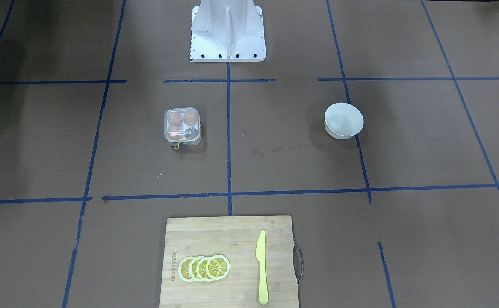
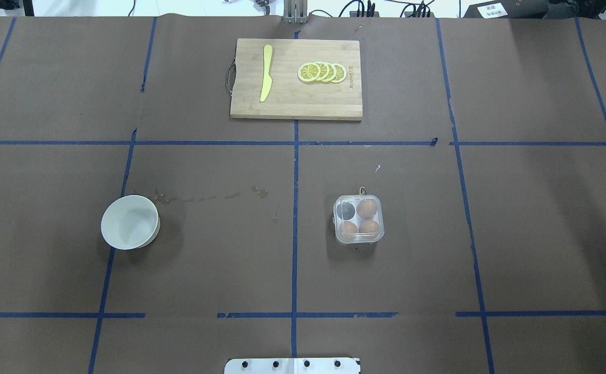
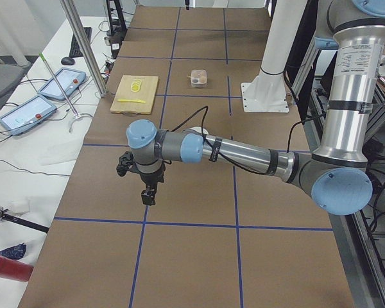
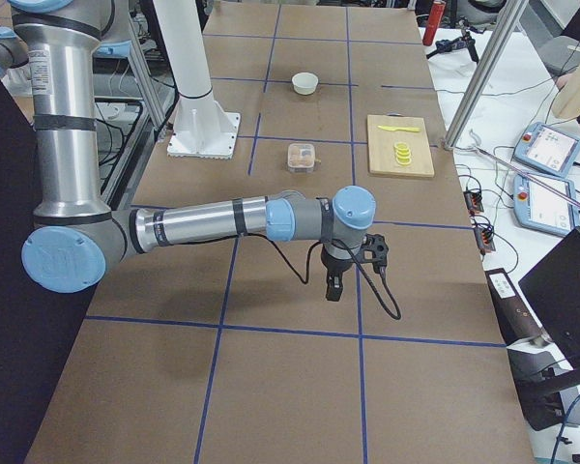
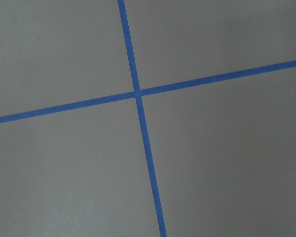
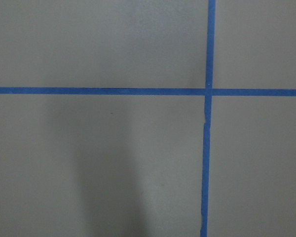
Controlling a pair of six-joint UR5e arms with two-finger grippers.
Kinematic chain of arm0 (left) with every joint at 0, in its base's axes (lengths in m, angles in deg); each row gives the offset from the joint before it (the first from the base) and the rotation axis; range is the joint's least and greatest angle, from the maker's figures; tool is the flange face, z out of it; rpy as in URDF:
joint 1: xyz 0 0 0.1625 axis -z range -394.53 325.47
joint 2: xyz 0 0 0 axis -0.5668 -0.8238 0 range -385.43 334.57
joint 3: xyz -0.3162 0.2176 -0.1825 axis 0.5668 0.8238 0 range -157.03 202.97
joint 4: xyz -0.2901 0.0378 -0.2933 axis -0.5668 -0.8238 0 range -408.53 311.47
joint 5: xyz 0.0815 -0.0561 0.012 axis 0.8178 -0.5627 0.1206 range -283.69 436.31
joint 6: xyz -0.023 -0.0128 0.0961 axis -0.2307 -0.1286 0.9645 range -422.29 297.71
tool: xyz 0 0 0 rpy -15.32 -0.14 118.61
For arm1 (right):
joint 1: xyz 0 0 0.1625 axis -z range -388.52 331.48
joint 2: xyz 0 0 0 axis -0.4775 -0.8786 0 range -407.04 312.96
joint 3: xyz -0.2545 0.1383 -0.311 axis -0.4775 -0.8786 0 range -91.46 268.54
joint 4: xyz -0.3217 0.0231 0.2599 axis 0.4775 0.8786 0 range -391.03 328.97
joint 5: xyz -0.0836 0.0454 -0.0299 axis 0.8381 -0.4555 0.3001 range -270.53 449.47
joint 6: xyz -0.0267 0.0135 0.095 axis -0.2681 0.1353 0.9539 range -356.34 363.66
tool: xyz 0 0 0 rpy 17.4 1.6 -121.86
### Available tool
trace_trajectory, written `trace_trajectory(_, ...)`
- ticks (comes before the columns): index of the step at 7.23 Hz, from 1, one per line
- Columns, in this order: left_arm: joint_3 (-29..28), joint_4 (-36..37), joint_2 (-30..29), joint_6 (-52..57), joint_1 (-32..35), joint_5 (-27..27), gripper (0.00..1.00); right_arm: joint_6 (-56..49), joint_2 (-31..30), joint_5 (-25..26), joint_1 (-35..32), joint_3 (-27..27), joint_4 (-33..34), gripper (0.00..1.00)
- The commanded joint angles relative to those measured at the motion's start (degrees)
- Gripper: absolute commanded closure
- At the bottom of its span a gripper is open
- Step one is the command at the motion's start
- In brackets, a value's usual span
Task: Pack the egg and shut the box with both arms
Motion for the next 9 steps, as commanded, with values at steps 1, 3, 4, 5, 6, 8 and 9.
trace_trajectory(1, 0.1, -0.1, 0.3, 0.0, 0.2, 0.0, 0.0, -0.5, -0.1, -0.3, -1.5, -2.6, 0.0, 0.0)
trace_trajectory(3, -0.2, -0.7, 0.3, 0.0, 0.2, -0.1, 0.0, -0.4, -0.3, -0.4, -2.7, -2.3, 0.0, 0.0)
trace_trajectory(4, 0.0, -1.5, -0.3, 0.0, 0.2, 0.3, 0.0, -0.3, -0.4, -0.4, -2.7, -2.3, 0.0, 0.0)
trace_trajectory(5, 0.0, -1.6, -0.6, 0.0, 0.2, 0.2, 0.0, -0.2, -0.4, -0.3, -2.7, -2.2, 0.0, 0.0)
trace_trajectory(6, 0.2, -1.6, -0.7, 0.1, 0.2, 0.1, 0.0, 0.0, -0.5, -0.3, -2.6, -2.4, 0.0, 0.0)
trace_trajectory(8, 0.3, -1.8, -0.6, 0.6, 0.4, 0.3, 0.0, 0.1, -0.3, -0.4, -2.6, -2.3, 0.0, 0.0)
trace_trajectory(9, 0.4, -2.8, -0.6, 0.6, 1.1, 0.3, 0.0, 0.1, -0.1, -0.4, -2.6, -1.8, -0.1, 0.0)
